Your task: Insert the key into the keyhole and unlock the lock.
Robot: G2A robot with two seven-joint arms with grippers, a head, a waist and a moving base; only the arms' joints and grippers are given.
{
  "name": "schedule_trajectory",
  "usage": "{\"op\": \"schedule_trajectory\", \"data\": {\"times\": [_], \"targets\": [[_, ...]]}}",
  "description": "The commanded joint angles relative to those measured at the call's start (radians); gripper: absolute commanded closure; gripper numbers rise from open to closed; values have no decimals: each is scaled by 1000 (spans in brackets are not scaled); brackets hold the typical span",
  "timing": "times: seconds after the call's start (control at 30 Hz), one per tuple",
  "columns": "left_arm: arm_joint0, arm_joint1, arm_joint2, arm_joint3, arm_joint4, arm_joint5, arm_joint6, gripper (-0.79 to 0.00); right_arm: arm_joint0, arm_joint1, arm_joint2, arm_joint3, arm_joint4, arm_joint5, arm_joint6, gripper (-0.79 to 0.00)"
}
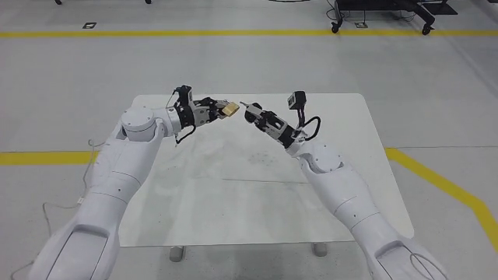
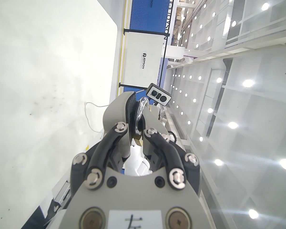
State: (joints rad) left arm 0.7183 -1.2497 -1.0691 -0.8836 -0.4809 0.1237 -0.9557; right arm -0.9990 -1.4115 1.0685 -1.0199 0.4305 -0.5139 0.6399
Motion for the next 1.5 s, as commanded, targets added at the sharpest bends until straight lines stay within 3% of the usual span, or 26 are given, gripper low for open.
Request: {"op": "schedule_trajectory", "data": {"times": [0.0,0.13,0.27,1.47], "targets": [[1,-1,-1,-2,-2,6,10,0,-23,6,13,-44,23,86,20,0],[2,-3,5,-8,10,-1,25,0,-52,12,18,-95,56,252,46,0],[5,-4,9,-14,25,-14,39,0,-66,14,29,-118,88,315,29,0],[28,1,10,-64,102,-7,62,0,-48,0,11,-75,81,350,-16,0]]}}
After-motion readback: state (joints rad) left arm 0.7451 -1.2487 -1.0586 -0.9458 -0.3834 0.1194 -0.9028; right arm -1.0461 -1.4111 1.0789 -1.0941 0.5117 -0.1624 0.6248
